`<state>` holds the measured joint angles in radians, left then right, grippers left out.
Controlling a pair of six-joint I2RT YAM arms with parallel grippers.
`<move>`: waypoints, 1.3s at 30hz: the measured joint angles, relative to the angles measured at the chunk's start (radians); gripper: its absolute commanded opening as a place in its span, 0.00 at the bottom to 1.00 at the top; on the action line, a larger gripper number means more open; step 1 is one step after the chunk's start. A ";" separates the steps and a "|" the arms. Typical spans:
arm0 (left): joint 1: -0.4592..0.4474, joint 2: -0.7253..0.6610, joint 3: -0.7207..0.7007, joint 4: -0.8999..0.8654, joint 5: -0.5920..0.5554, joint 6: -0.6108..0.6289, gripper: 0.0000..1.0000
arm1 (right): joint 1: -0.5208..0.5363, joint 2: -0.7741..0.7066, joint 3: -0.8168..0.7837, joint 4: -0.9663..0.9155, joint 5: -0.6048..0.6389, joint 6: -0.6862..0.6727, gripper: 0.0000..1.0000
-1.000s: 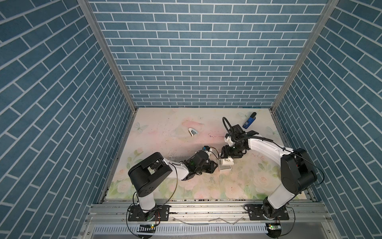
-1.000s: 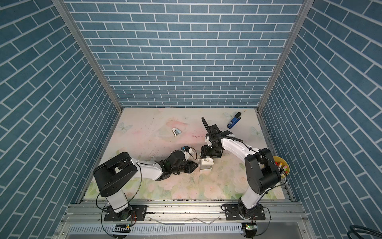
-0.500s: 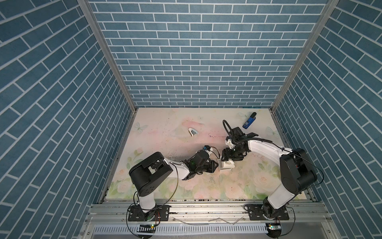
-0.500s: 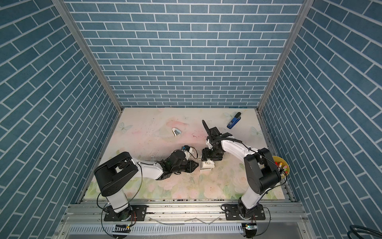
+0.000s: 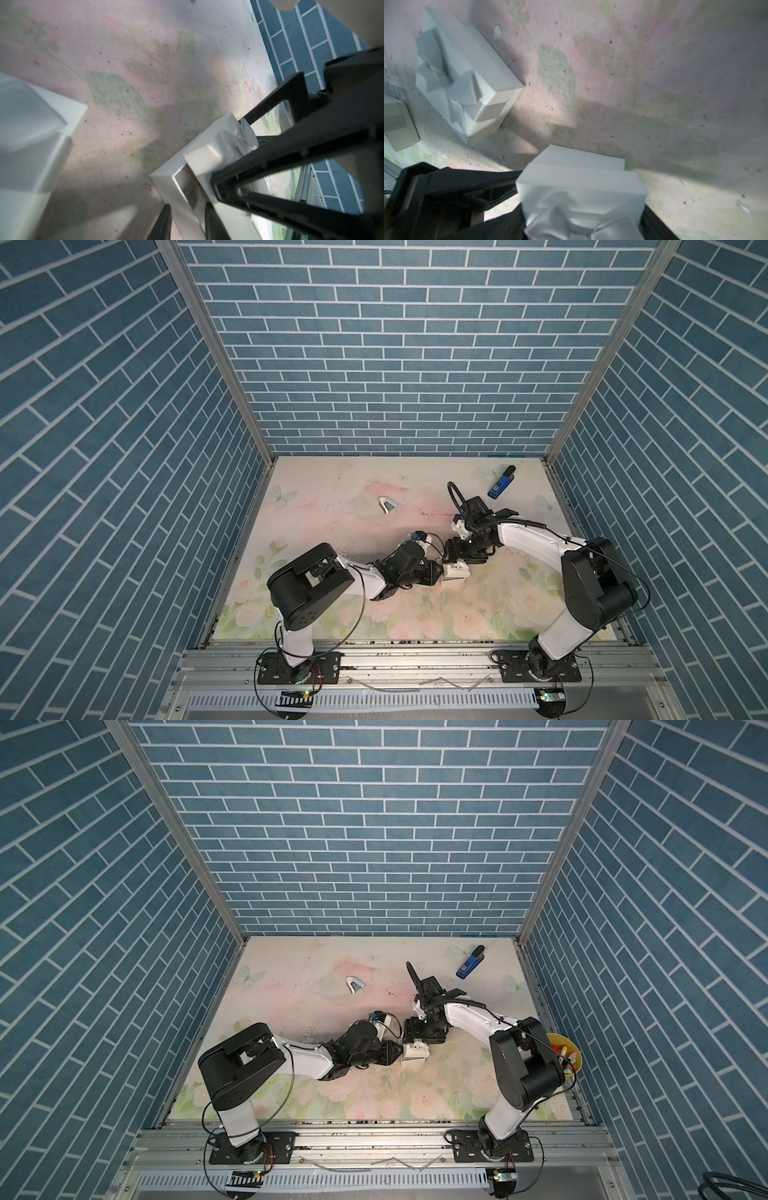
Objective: Take the necklace out of the lift-off lid jewelry box
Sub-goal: Close the lid on the jewelry box.
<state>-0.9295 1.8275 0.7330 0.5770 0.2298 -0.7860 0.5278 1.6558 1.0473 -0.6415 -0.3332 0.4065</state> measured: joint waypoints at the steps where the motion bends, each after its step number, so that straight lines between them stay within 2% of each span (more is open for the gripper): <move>1: 0.000 0.000 0.000 0.001 0.000 -0.003 0.29 | 0.001 0.000 -0.002 0.001 -0.001 0.002 0.75; 22: -0.003 -0.083 -0.078 0.001 -0.027 -0.010 0.30 | 0.009 -0.072 -0.074 0.064 0.040 0.051 0.72; 31: -0.003 -0.070 -0.100 0.056 -0.039 -0.044 0.30 | 0.011 -0.160 -0.157 0.160 0.100 0.111 0.72; 39: -0.003 -0.027 -0.100 0.090 -0.038 -0.061 0.30 | 0.022 -0.167 -0.203 0.225 0.111 0.148 0.72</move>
<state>-0.9329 1.8000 0.6334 0.6674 0.1921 -0.8467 0.5495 1.4887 0.8440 -0.4164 -0.2226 0.5541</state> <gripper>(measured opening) 0.297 0.723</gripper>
